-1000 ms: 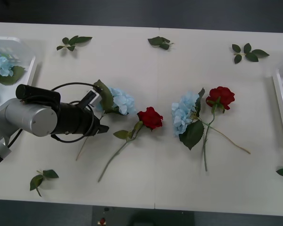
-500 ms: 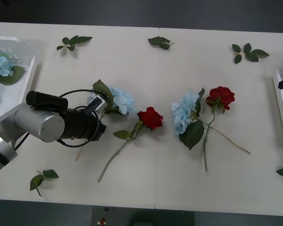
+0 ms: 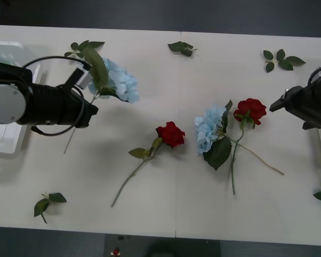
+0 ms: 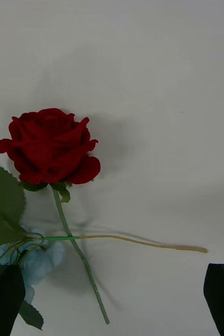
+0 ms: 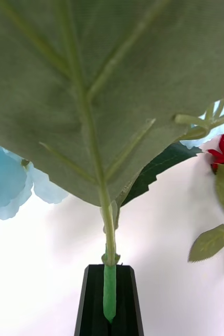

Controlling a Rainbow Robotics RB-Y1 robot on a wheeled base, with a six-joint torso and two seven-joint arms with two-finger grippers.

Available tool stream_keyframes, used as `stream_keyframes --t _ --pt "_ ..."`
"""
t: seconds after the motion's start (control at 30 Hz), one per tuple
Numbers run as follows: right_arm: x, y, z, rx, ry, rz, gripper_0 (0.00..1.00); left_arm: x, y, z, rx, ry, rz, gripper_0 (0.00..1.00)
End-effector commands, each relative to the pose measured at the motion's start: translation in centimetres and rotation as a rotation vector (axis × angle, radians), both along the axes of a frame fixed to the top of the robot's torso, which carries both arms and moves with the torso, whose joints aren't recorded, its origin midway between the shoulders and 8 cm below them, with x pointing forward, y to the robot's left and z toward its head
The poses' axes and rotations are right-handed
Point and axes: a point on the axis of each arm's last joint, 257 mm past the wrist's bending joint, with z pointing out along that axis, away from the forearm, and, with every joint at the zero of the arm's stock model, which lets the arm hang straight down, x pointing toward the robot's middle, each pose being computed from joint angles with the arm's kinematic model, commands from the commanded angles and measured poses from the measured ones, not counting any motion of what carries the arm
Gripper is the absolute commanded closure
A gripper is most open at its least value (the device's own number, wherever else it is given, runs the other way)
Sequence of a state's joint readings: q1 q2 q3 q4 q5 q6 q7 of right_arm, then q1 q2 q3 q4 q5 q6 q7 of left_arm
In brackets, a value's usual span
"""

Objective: Put the red flowers into the right box and the blue flowers into the left box

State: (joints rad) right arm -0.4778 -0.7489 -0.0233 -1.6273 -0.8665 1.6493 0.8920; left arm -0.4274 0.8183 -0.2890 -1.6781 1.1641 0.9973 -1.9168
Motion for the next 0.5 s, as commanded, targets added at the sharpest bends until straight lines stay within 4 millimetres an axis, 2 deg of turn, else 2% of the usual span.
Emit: stream_keyframes --t 0.03,0.17,0.23,0.27,0.33,0.37,0.5 --pt "0.7 1.8 -0.4 0.003 -0.016 -0.042 0.00 0.7 4.5 5.6 0.040 -0.032 0.048 1.00" --pt "1.0 3.2 -1.9 -0.003 -0.018 -0.048 0.00 0.5 10.5 8.2 0.105 -0.029 0.131 1.00" --pt "1.0 3.8 -2.8 -0.007 -0.015 -0.057 0.00 0.5 14.5 9.2 0.132 -0.025 0.200 1.00" --pt "1.0 3.9 -3.0 -0.010 -0.015 -0.060 0.00 0.4 15.8 9.2 0.141 -0.022 0.222 1.00" --pt "1.1 4.4 -3.7 -0.017 -0.016 -0.068 0.00 0.2 19.7 9.4 0.153 -0.012 0.297 1.00" --pt "1.1 4.6 -3.9 -0.017 -0.016 -0.068 0.00 0.2 20.5 9.4 0.154 -0.010 0.315 1.00" --pt "1.2 5.0 -5.0 -0.040 -0.023 -0.067 0.00 -0.5 26.7 8.4 0.175 0.026 0.439 1.00"
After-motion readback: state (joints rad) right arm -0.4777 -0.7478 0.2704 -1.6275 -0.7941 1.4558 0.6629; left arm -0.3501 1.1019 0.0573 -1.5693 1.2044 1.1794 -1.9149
